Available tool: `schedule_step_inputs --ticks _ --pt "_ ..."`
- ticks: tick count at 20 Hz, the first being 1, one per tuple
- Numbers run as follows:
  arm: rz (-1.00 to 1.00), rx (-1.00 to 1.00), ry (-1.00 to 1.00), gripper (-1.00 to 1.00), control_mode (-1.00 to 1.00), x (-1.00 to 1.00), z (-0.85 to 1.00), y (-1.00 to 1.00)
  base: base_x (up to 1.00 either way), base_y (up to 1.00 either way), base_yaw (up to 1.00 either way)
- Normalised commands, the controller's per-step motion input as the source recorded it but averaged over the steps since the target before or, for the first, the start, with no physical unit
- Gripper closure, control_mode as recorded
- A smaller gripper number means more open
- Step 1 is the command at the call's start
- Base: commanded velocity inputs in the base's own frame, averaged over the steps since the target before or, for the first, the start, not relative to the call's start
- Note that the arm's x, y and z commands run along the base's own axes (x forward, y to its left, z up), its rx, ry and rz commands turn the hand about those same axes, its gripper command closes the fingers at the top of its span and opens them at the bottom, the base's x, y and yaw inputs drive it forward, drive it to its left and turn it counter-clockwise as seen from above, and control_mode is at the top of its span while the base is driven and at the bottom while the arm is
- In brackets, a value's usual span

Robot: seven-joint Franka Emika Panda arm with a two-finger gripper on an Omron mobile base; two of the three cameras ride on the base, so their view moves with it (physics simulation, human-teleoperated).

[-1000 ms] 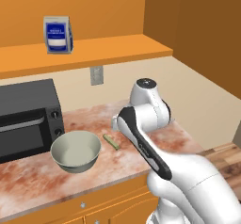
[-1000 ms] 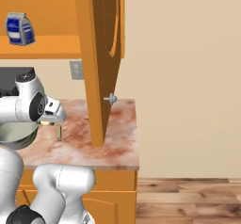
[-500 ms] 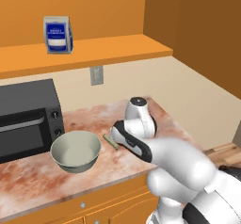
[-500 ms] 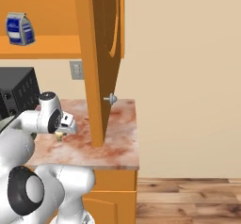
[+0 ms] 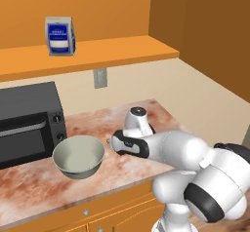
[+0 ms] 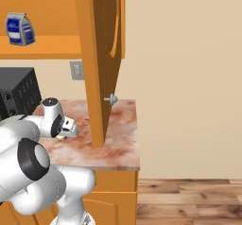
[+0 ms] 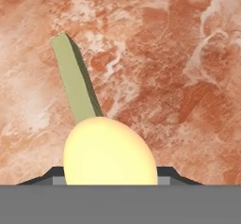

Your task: Pick the egg and butter from the fridge and place them by the bowl for mixing.

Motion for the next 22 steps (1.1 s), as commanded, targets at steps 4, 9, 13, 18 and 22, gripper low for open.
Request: schedule_step_inputs --ticks 4,9,13,18,22 --pt "0.03 0.0 0.0 1.0 -1.0 -0.33 -0.18 0.28 0.0 0.0 0.0" --pt "0.01 0.0 0.0 1.0 -1.0 -0.01 -0.08 0.07 0.0 0.0 0.0" --pt "0.0 0.01 0.02 1.0 -1.0 -0.18 -0.38 0.06 0.0 0.0 0.0" --pt "0.0 0.05 0.0 1.0 -1.0 -0.04 -0.11 0.02 0.0 0.0 0.0" --pt "0.0 0.0 0.0 1.0 -1.0 -0.12 0.0 0.17 0.0 0.0 0.0"
